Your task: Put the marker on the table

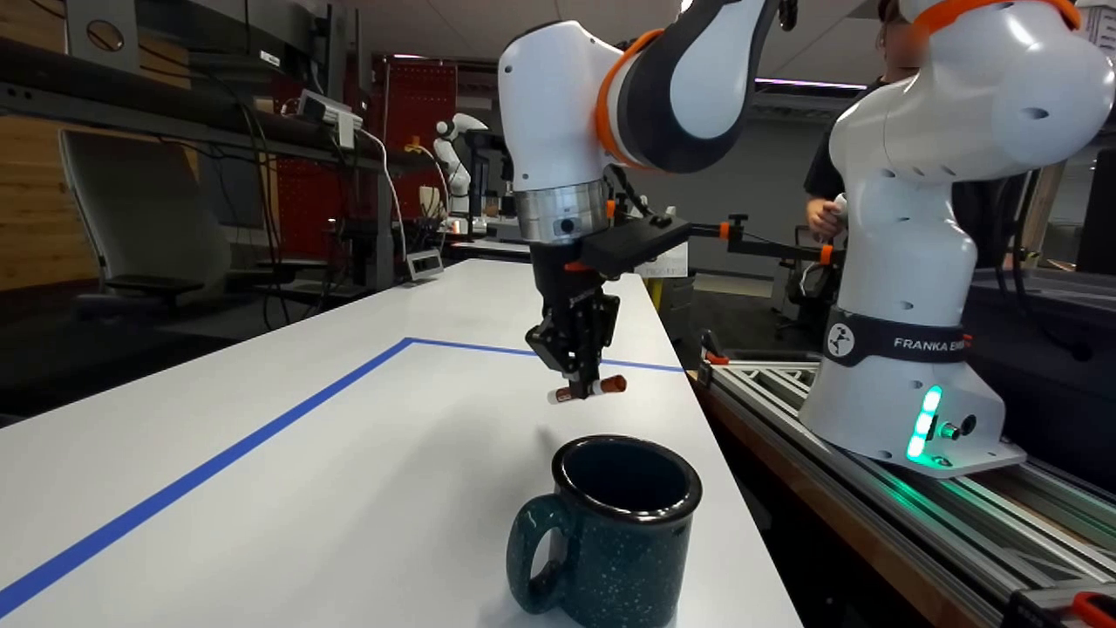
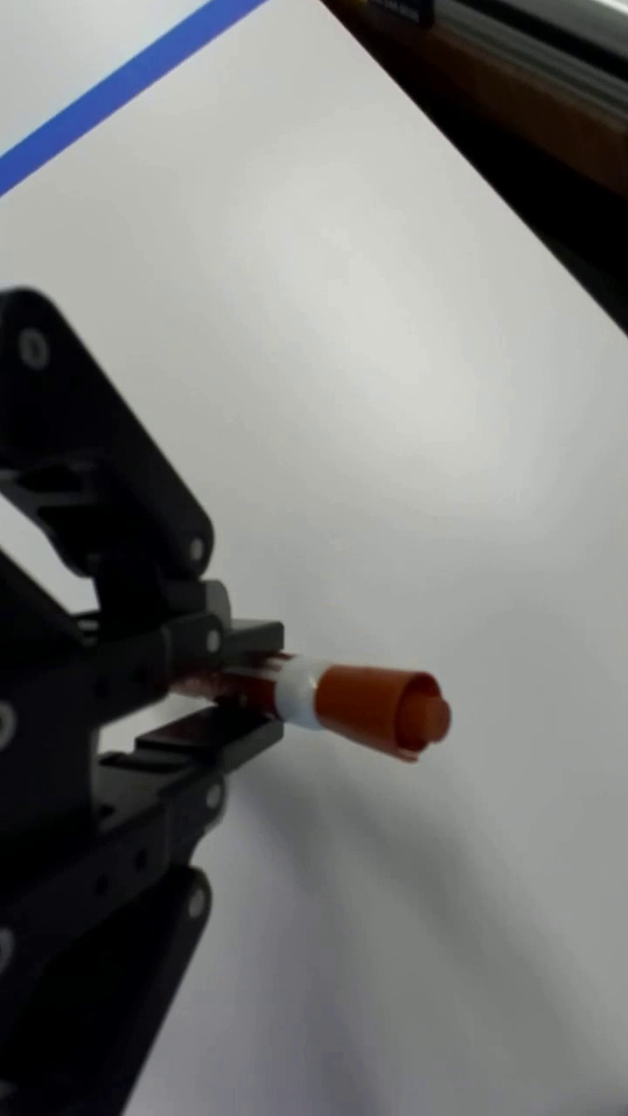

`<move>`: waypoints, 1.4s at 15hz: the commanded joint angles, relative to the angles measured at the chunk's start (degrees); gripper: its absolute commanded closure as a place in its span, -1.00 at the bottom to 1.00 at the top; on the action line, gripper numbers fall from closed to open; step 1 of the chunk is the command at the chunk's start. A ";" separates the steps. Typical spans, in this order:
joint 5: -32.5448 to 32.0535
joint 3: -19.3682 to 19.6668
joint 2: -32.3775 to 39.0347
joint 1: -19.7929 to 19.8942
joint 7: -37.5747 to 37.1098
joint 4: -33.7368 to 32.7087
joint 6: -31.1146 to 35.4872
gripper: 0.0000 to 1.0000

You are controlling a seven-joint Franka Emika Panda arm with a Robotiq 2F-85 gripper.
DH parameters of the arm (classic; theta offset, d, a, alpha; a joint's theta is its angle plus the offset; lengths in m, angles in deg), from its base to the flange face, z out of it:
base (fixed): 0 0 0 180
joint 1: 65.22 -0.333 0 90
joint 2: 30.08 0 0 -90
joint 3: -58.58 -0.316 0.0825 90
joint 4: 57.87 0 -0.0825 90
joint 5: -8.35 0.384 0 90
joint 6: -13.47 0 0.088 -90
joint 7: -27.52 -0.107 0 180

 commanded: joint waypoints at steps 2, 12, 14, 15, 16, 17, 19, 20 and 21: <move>-0.23 2.55 2.89 -2.67 -3.49 -0.07 6.79 0.90; 0.63 4.27 4.45 -6.80 -4.76 -0.42 10.26 -0.18; 2.00 3.94 3.87 -7.21 -3.67 -0.53 9.40 -0.50; 3.15 3.65 3.48 -7.30 -2.46 -0.62 8.80 -0.63; 4.21 3.43 3.00 -7.42 -1.54 -0.69 8.18 -0.80; 6.11 3.08 2.25 -7.45 0.00 -0.75 7.10 -0.94; 11.61 2.23 0.81 -7.34 4.76 -0.90 5.10 -1.00; 15.40 1.71 -0.50 -7.20 8.50 -0.99 3.24 -1.00; 18.04 1.48 -2.52 -7.10 12.20 -0.14 1.57 -1.00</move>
